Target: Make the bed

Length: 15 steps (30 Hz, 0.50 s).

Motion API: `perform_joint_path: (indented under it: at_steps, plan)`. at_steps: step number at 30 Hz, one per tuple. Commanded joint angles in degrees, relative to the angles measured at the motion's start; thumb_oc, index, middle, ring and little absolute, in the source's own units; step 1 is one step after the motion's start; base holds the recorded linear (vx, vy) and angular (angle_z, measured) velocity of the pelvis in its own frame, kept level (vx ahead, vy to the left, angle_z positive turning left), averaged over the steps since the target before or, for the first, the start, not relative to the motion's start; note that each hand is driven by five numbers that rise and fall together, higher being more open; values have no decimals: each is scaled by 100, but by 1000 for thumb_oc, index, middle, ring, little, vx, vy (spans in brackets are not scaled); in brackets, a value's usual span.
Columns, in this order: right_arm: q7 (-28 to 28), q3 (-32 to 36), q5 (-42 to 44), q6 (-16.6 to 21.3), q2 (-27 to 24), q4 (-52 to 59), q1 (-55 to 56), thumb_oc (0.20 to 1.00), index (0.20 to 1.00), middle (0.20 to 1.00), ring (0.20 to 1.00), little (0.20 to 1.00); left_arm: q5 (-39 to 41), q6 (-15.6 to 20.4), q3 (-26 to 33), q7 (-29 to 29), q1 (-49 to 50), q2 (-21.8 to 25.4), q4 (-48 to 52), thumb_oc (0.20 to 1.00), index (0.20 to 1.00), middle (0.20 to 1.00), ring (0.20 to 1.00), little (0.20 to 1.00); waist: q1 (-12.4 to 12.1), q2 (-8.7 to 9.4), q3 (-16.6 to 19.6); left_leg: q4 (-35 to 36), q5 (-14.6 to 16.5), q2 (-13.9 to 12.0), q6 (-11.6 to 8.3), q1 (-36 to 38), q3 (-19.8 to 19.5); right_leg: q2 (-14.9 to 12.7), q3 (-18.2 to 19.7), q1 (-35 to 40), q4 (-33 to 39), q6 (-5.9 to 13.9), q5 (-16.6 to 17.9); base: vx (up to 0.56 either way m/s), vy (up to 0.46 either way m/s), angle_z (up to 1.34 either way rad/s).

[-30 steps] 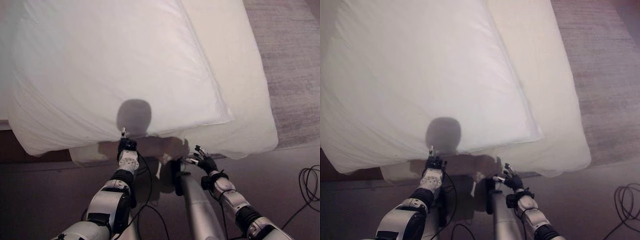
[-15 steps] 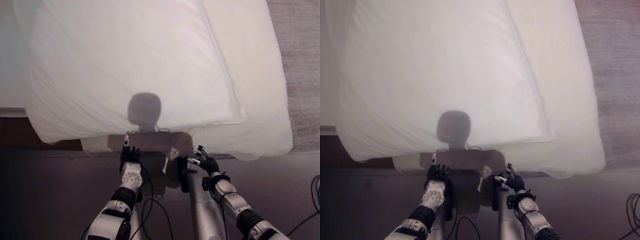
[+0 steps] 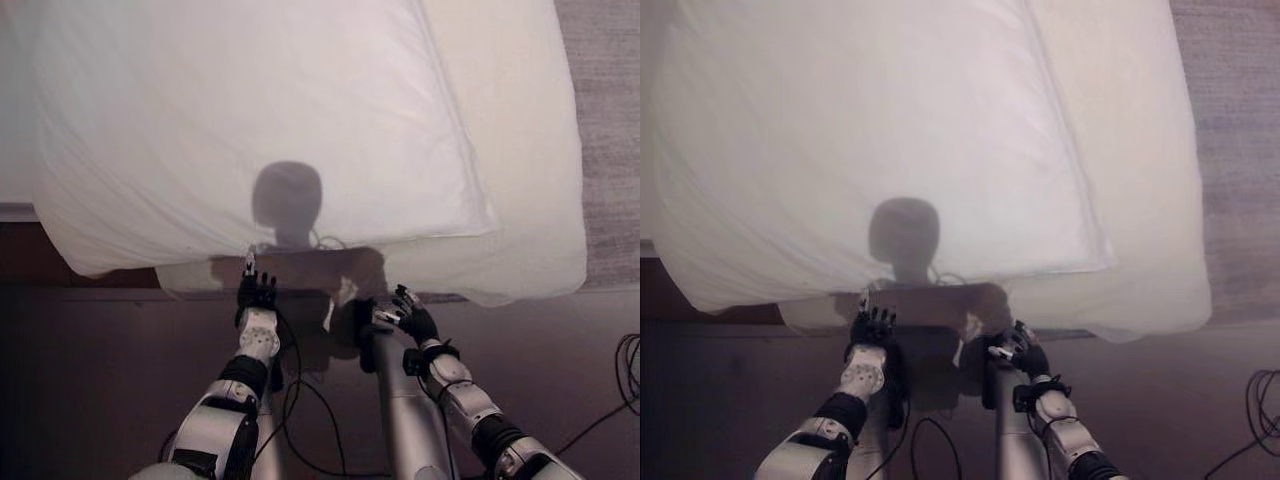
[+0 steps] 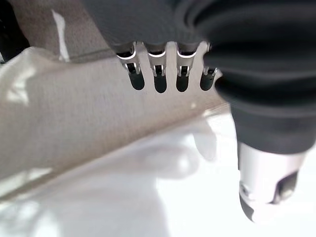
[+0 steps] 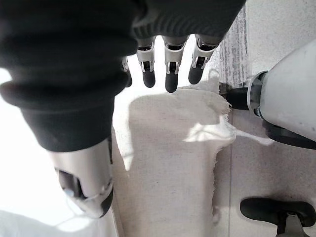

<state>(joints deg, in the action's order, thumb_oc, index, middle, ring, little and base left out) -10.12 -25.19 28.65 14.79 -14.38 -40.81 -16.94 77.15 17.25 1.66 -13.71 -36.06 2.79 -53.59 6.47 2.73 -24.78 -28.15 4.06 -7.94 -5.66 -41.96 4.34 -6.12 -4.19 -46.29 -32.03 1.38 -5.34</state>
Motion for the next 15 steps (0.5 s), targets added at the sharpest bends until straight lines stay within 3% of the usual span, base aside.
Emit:
perform_joint_path:
  at_steps: [1, 15]
  plan:
    - [86, -103, -32, 223, -76, 381, 114, 1000, 1000, 1000, 1000, 1000, -286, 171, 59, -47, -67, 61, -164, 1000, 1000, 1000, 1000, 1000, 65, 32, 318, -128, -63, 91, 248, -533, 194, 93, -156, -35, 395, 324, 300, 0, 0, 0]
    - [192, -181, -60, 196, -126, 447, 182, 1000, 1000, 1000, 1000, 1000, -293, 222, 300, 24, -518, 429, -522, 1000, 1000, 1000, 1000, 1000, 208, 48, 585, -359, -21, 3, 210, -948, 186, 117, -136, -464, 199, 315, 286, 7, 2, -4]
